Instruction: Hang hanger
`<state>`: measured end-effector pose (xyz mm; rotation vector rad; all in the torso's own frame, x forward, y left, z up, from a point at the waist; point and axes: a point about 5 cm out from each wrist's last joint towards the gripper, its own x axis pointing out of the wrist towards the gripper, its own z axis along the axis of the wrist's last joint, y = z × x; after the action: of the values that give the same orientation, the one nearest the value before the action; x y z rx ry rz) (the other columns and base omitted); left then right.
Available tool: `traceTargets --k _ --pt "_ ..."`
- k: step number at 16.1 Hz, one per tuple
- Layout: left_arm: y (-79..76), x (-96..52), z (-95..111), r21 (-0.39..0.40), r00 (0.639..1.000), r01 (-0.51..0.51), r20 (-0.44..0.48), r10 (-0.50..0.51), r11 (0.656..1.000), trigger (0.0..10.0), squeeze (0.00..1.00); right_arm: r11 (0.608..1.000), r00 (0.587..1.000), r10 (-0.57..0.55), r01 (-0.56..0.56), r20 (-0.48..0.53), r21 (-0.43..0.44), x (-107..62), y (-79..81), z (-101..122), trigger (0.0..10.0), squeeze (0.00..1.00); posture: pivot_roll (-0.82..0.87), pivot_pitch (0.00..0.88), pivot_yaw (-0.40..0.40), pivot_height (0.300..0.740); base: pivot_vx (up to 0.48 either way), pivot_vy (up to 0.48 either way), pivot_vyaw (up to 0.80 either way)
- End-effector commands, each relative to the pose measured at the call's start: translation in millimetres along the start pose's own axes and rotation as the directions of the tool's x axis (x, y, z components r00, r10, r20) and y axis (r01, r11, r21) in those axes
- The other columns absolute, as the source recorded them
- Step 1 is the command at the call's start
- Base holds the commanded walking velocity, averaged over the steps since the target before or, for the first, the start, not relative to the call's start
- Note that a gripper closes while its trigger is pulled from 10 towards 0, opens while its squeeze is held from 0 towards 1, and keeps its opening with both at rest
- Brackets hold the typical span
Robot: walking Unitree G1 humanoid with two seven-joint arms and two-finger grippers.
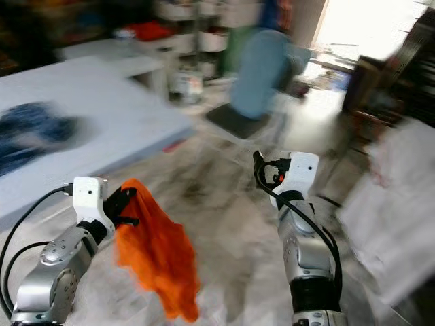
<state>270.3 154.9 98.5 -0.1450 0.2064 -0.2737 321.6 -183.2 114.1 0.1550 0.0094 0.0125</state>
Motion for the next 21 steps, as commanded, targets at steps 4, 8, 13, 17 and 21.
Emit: traceTargets --k 4,8,13,17,21 --pt "-3.4 1.8 7.3 0.012 1.0 0.016 0.024 -0.016 1.0 10.0 0.0 1.0 1.0 -0.009 0.009 0.015 -0.004 1.0 -0.4 4.1 10.0 0.0 -0.05 0.0 -0.062 0.74 0.35 0.318 -0.8" --pt "-2.9 2.0 6.4 0.008 1.0 0.013 0.019 -0.013 1.0 10.0 0.0 1.0 1.0 -0.008 0.008 0.014 -0.006 1.2 -0.5 4.3 10.0 0.0 -0.05 0.0 -0.064 0.74 0.303 0.372 -0.8" --pt "-3.0 2.8 6.1 0.012 1.0 0.012 0.015 -0.012 1.0 10.0 0.0 1.0 1.0 -0.007 0.007 0.011 -0.008 1.5 -0.8 3.9 10.0 0.0 -0.05 0.0 -0.065 0.74 0.289 0.382 -0.8" --pt "-3.6 3.8 5.4 0.027 1.0 0.014 0.003 -0.014 1.0 10.0 0.0 1.0 1.0 -0.01 0.01 0.01 -0.003 2.2 0.2 2.7 10.0 0.0 -0.05 0.0 -0.06 0.74 0.0 0.085 -0.36" --pt "0.8 2.9 2.9 0.079 0.999 -0.043 0.011 0.042 0.996 10.0 0.0 0.999 0.999 -0.037 0.037 0.015 0.005 -0.8 -4.6 -0.7 10.0 0.0 -0.05 0.0 -0.015 0.74 0.0 0.0 0.0"
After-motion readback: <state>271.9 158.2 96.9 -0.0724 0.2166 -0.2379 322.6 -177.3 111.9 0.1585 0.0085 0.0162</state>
